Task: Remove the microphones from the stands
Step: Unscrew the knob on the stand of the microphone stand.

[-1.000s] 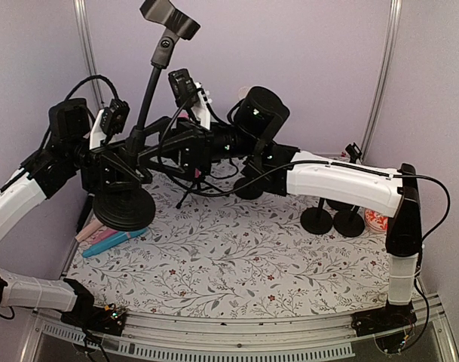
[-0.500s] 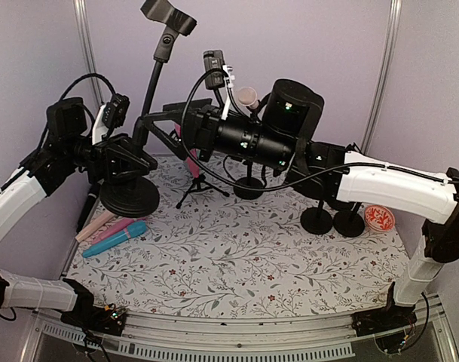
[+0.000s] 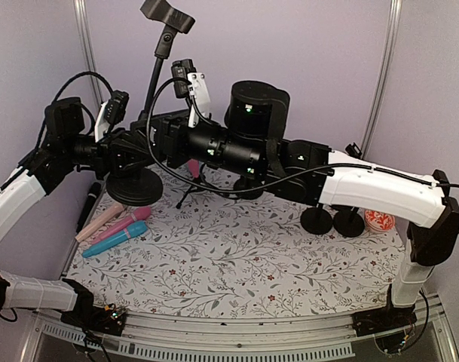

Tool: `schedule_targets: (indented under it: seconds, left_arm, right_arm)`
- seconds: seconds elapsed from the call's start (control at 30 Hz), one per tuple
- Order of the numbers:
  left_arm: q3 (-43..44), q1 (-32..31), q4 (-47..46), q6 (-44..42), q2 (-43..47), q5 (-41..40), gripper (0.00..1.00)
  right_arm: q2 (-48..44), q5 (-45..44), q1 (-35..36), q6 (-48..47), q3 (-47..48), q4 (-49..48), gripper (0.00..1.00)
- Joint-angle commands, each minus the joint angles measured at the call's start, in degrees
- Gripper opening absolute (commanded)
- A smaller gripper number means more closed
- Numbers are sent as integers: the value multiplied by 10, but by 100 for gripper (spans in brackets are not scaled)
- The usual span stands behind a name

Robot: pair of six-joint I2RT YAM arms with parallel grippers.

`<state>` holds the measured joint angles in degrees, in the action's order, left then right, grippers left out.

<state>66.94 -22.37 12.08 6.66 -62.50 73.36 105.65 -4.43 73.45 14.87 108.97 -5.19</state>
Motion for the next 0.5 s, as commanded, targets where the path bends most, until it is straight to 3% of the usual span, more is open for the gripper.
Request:
schedule_targets:
  seconds: [0.0,0.13,0.33,0.47]
  left_arm:
    - [19,6,-11,-16,3,-11,0]
    - [17,6,-11,-14,4,-10,0]
    - [11,7,-11,-9,10,-1,0]
    - [4,7,-11,-6,15,9,0]
  right_arm:
    - [17,-45,1,11,29,33,48]
    - [30,-52,0,13,47,40,39]
    - [37,-19,-8,22,59,19,11]
    - [34,34,-14,22,58,-8,0]
